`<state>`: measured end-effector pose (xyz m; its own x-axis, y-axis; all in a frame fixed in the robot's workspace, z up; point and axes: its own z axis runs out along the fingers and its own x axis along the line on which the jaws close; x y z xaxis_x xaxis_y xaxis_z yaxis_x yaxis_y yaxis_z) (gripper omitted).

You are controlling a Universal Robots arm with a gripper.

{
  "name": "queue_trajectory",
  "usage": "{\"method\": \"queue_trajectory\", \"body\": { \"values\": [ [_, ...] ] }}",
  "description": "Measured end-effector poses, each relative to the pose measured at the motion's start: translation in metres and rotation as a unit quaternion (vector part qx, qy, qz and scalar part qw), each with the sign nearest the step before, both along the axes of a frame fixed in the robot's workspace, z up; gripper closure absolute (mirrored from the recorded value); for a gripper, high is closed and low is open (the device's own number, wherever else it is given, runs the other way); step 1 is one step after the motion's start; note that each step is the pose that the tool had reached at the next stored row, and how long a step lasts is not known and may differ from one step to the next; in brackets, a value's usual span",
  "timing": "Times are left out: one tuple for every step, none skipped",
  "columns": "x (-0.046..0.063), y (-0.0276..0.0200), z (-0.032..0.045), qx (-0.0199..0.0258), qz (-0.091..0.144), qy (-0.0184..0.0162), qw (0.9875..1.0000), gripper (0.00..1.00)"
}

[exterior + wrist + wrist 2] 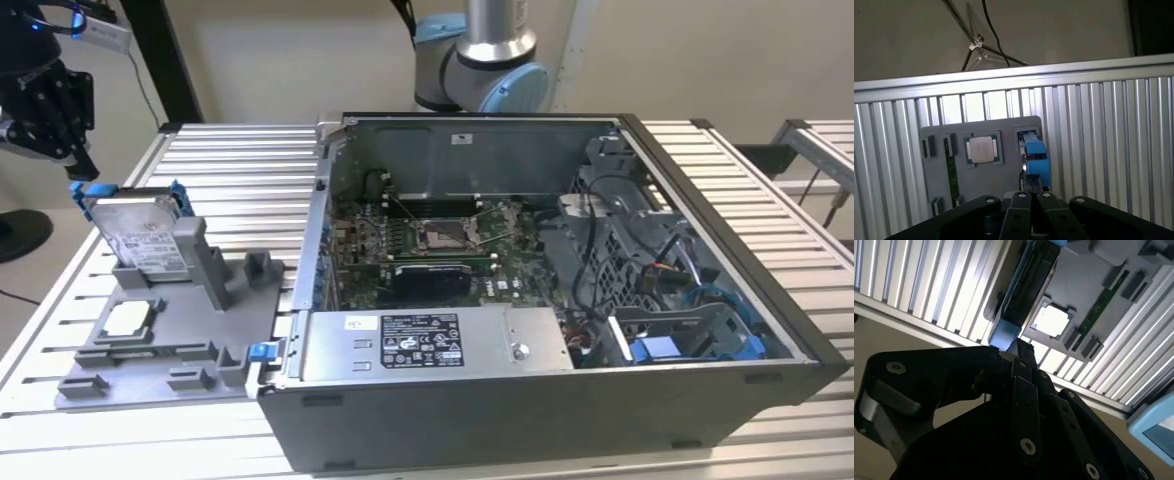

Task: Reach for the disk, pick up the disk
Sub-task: 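Pick up the disk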

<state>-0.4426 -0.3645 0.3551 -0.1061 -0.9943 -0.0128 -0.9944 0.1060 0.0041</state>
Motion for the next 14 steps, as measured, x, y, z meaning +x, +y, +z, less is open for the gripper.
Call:
{"method": "queue_trajectory", "body": {
  "values": [
    [0.0000, 0.0000, 0.0000, 0.0000, 0.000, 0.0000, 1.0000, 1.00],
    [0.0000, 0.0000, 0.0000, 0.0001, 0.000, 0.0000, 1.0000, 1.00],
    [0.0000, 0.0000, 0.0000, 0.0001, 0.000, 0.0000, 1.0000, 1.00],
    [0.0000, 0.0000, 0.0000, 0.0001, 0.000, 0.0000, 1.0000, 1.00],
    [0.0000, 0.0000, 0.0000, 0.0001, 0.000, 0.0000, 1.0000, 1.00],
    [0.0000, 0.0000, -0.0001, 0.0001, 0.000, 0.0001, 1.0000, 1.00],
    [0.0001, 0.0001, -0.0005, 0.0001, 0.000, 0.0000, 1.0000, 1.00],
    [0.0001, 0.0002, -0.0009, 0.0001, 0.000, 0.0000, 1.0000, 1.00],
    [0.0001, 0.0004, -0.0015, 0.0001, 0.000, 0.0000, 1.0000, 1.00],
    [0.0001, 0.0005, -0.0028, 0.0002, 0.000, -0.0001, 1.0000, 1.00],
    [0.0002, 0.0006, -0.0046, 0.0001, 0.000, 0.0000, 1.0000, 1.00],
    [0.0003, 0.0008, -0.0063, 0.0001, 0.000, 0.0000, 1.0000, 1.00],
    [0.0004, 0.0010, -0.0079, 0.0002, 0.000, 0.0000, 1.0000, 1.00],
    [0.0005, 0.0011, -0.0085, 0.0001, 0.000, 0.0001, 1.0000, 1.00]
  ]
}}
